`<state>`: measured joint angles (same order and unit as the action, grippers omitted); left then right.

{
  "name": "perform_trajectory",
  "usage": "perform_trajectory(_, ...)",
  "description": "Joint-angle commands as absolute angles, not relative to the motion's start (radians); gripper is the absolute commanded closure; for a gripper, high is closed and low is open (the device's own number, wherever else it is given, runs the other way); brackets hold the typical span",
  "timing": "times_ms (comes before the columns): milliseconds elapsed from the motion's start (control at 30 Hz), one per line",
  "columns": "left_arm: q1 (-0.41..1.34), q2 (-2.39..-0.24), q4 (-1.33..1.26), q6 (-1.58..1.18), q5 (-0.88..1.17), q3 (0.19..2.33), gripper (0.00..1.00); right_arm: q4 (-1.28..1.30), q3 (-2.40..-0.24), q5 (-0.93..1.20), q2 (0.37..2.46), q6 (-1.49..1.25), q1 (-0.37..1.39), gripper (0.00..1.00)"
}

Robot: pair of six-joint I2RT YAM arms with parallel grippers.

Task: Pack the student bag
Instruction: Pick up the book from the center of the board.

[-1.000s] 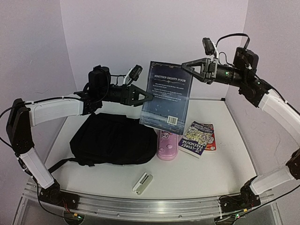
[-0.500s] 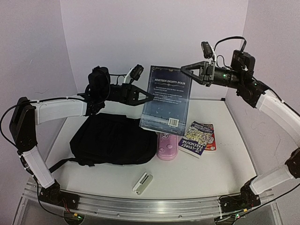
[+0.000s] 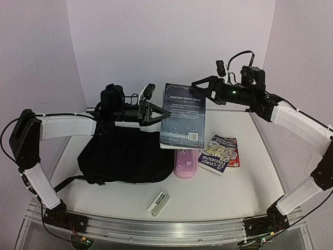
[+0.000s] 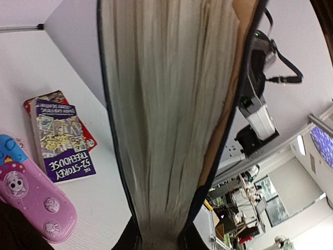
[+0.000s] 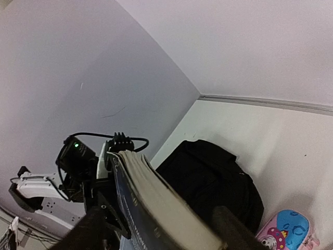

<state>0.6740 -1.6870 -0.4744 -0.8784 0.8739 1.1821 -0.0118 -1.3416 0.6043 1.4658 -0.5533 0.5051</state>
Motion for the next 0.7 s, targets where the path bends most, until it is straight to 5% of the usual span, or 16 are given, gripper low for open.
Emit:
perform_trajectory(0, 0.626, -1.600, -0.640, -0.999, 0.616, 1.169, 1.00, -0.120, -1.274, 0.506, 1.426, -0.591, 0.517, 0.05)
perform_trajectory(333, 0.611, -1.616, -0.900, -1.108, 0.468, 1.125, 1.00, -0.456, -0.989, 0.377, 1.341, -0.867, 0.549, 0.02)
perform_trajectory(667, 0.612, -1.624, -1.000, -1.177, 0.426, 1.125, 1.00, -0.636, -1.000, 0.345, 1.483, -0.962, 0.648, 0.02)
